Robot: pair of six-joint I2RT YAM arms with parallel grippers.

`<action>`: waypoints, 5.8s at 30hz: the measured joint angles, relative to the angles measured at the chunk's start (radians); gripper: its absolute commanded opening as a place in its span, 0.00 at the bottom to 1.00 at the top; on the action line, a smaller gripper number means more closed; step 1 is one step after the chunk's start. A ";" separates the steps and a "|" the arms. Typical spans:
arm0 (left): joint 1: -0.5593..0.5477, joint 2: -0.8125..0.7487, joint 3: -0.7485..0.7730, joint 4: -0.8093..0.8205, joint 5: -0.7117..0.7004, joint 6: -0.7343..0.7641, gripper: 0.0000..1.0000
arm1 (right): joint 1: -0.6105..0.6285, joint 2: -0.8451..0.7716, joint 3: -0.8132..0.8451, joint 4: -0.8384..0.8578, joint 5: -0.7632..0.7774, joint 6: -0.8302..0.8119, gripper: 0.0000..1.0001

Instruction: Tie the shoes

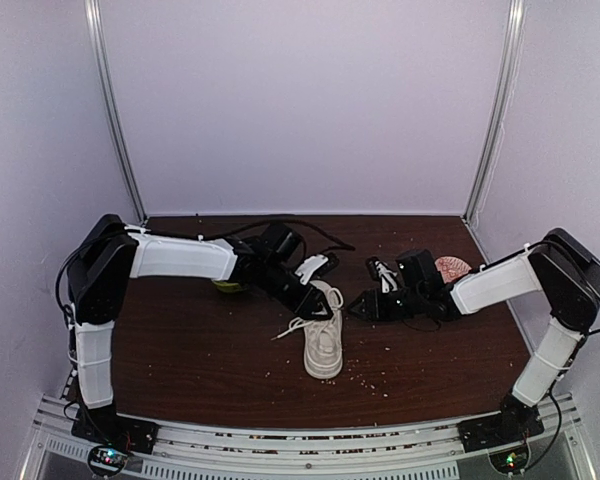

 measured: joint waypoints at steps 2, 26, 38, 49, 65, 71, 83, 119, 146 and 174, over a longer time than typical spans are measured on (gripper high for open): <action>-0.001 0.010 0.004 0.002 0.000 -0.001 0.27 | 0.000 0.009 0.000 0.011 -0.014 0.007 0.45; 0.017 -0.058 -0.194 0.259 0.165 -0.192 0.00 | 0.000 -0.083 -0.242 0.361 -0.218 0.113 0.55; -0.003 -0.146 -0.377 0.420 0.286 -0.356 0.00 | 0.027 -0.204 -0.396 0.492 -0.209 0.139 0.52; -0.005 -0.165 -0.407 0.435 0.333 -0.381 0.00 | 0.102 -0.086 -0.352 0.502 -0.159 0.016 0.47; -0.005 -0.167 -0.407 0.429 0.342 -0.380 0.00 | 0.128 -0.042 -0.186 0.346 -0.205 -0.115 0.46; -0.005 -0.167 -0.407 0.427 0.344 -0.380 0.00 | 0.132 -0.026 -0.180 0.326 -0.266 -0.122 0.46; -0.005 -0.167 -0.407 0.397 0.367 -0.362 0.00 | 0.152 -0.020 -0.109 0.226 -0.286 -0.239 0.38; -0.005 -0.360 -0.527 0.333 -0.020 -0.374 0.61 | 0.161 -0.204 -0.322 0.070 -0.173 -0.187 0.00; -0.052 -0.318 -0.610 0.440 -0.039 -0.673 0.42 | 0.232 -0.611 -0.396 -0.064 0.151 0.164 0.58; -0.072 -0.293 -0.574 0.378 -0.049 -0.727 0.00 | 0.355 -0.264 -0.225 0.090 0.234 0.380 0.02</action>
